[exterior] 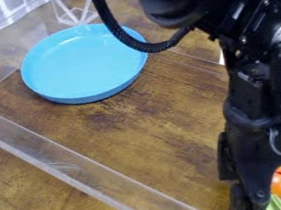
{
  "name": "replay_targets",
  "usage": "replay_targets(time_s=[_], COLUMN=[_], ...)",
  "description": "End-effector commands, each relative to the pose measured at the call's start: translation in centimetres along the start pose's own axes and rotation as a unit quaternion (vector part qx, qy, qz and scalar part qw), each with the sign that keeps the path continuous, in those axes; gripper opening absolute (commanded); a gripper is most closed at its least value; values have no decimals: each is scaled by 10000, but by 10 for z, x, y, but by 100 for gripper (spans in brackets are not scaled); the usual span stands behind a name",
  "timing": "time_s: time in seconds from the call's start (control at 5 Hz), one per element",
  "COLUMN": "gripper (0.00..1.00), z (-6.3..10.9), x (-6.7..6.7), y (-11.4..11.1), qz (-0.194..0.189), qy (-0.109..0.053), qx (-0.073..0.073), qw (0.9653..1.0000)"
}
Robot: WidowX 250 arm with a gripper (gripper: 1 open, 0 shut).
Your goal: Move the carrot to the right side
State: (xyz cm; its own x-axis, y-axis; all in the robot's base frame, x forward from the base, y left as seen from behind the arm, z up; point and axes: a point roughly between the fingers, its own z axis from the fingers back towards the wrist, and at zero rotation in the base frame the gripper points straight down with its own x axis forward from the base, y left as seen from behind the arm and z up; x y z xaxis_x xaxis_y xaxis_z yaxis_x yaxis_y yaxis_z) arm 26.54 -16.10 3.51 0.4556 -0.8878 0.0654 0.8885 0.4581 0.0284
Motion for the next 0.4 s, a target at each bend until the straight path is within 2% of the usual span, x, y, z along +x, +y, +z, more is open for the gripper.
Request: replay_targets(time_s=[0.0, 0.2], gripper=[0, 0], z=[13, 3], x=[4, 4], y=[23, 37], qz=[115, 199], qy=[-322, -348], qx=[276, 348], qw=[9990, 9986])
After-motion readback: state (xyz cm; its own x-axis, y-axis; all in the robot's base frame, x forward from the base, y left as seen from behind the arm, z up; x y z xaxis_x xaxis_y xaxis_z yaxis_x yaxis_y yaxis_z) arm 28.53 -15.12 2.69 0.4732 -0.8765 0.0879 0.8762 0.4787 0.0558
